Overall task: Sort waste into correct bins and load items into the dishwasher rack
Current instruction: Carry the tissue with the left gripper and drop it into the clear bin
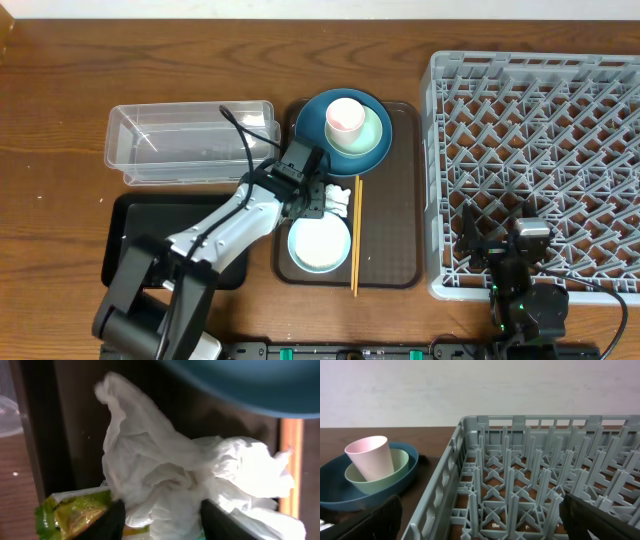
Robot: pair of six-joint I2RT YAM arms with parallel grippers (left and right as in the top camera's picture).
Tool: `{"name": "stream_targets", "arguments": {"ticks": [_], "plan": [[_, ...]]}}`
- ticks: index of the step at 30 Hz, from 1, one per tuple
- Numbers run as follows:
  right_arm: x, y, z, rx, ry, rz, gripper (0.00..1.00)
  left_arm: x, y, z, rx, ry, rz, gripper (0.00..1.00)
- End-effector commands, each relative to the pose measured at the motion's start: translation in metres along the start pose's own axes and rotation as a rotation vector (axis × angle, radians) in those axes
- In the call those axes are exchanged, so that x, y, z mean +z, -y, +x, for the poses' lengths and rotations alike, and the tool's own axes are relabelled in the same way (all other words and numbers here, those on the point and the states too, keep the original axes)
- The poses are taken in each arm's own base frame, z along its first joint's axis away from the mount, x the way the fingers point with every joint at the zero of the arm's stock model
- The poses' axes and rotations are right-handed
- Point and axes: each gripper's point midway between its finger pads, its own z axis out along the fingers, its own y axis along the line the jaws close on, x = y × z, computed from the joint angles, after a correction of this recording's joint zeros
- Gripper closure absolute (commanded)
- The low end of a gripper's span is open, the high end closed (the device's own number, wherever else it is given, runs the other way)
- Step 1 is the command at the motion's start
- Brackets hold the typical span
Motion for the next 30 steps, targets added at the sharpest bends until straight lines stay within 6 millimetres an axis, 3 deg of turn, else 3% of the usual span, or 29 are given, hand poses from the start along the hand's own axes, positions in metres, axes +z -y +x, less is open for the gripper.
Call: {"name": "stream_targets", "arguments": {"ticks": [1, 3, 8, 15, 19, 24, 30], "plan": [[0.0, -0.002, 0.001, -0.005, -0.001, -0.009, 0.01, 0.004, 0.0, 0.004, 0.012, -0.025, -0.001, 0.8], [0.0, -0.002, 0.001, -0.005, -0.001, -0.009, 0.01, 0.003, 0.001, 0.003, 0.011, -0.021, 0.001, 0.94], [0.0, -0.002, 0.001, -0.005, -0.001, -0.009, 0.01, -0.011, 0.006, -0.006, 0.014, 0.02, 0.021, 0.94], [0.0, -0.002, 0.001, -0.005, -0.001, -0.009, 0.01, -0.064, 0.016, -0.031, 0.021, 0.178, 0.066, 0.94], [0.0, -0.002, 0.001, -0.005, -0.001, -0.009, 0.01, -0.1, 0.0, -0.045, 0.007, 0.309, -0.011, 0.94], [0.0, -0.002, 0.001, -0.005, -0.001, -0.009, 0.01, -0.143, -0.034, -0.065, -0.059, 0.481, -0.146, 0.94], [0.0, -0.002, 0.001, -0.005, -0.001, -0.009, 0.01, -0.162, -0.075, -0.086, -0.166, 0.573, -0.219, 0.94]]}}
